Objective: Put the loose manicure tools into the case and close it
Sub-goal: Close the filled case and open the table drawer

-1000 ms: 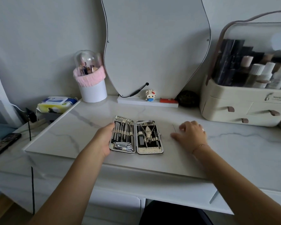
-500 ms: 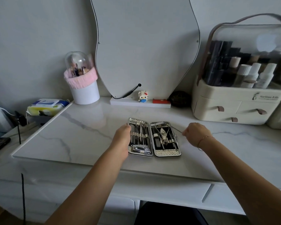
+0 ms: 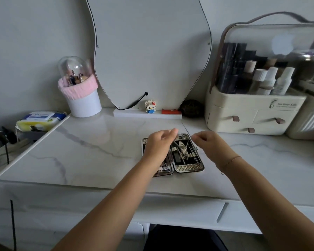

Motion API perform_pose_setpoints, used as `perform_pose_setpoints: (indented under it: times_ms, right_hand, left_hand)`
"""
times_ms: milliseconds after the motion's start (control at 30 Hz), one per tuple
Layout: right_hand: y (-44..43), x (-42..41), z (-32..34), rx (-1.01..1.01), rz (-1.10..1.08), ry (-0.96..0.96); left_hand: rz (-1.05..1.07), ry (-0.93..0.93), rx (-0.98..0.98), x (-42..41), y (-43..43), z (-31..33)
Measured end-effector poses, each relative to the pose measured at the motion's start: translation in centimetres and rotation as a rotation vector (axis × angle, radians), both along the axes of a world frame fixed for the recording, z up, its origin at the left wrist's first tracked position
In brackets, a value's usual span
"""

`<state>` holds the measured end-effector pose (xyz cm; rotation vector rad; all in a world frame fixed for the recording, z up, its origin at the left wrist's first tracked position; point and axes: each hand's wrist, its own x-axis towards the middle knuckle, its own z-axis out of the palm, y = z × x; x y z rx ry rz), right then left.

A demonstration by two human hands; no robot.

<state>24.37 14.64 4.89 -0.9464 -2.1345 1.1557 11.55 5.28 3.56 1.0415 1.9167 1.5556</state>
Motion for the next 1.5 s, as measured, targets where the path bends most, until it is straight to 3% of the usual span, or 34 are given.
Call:
perform_pose_setpoints:
  times_ms: [100,233,367,533,633,700,833,900,1000,1500]
  right_hand:
    - [-1.3,-0.4,0.2,-0.158,0.095,0.068]
    - [-1.2,-0.4,-0.3,-0.181,0.102,0.051]
    - [0.6,-0.4,1.0,-0.184,0.068,0.120]
    - [2.5,-1.9,1.7,-0.432,0.220,0.180]
    - [3.4,-2.4,1.5,-0.504,0.249,0.180]
    - [4.0,-2.4,1.3,-0.521,0.217,0.155]
    - [5.5,-2.3,-0.2,-0.417,0.050,0.079]
    - [6.1,-2.3,-0.9,-0.316,-0.023,0.036]
    - [6.5,-2.5,-1.3,-0.266,-0.054,0.026]
    - [7.1,-3.4,-1.6,-0.081,0.083,-0.162]
  left_hand:
    - [-0.004,-0.241,0.095,1.2,0.8,0.8]
    - [-0.004,-0.293,0.142,1.3,0.8,0.8]
    - [-0.049,-0.242,0.079,0.9,0.8,0.9]
    - [-0.181,-0.165,-0.031,0.9,1.0,1.1]
    - [-0.188,-0.163,-0.048,0.7,0.8,1.0]
    - [-0.146,-0.060,-0.058,0.0,0.5,0.6]
    - [0.145,0.459,-0.207,-3.3,-0.3,-1.0]
    - [0.258,0.554,-0.319,-4.7,-1.0,-2.0]
    - [0.240,0.514,-0.407,-5.1,-1.5,-2.9]
    - [0.239,0.525,-0.363,-5.1,-1.4,-3.2]
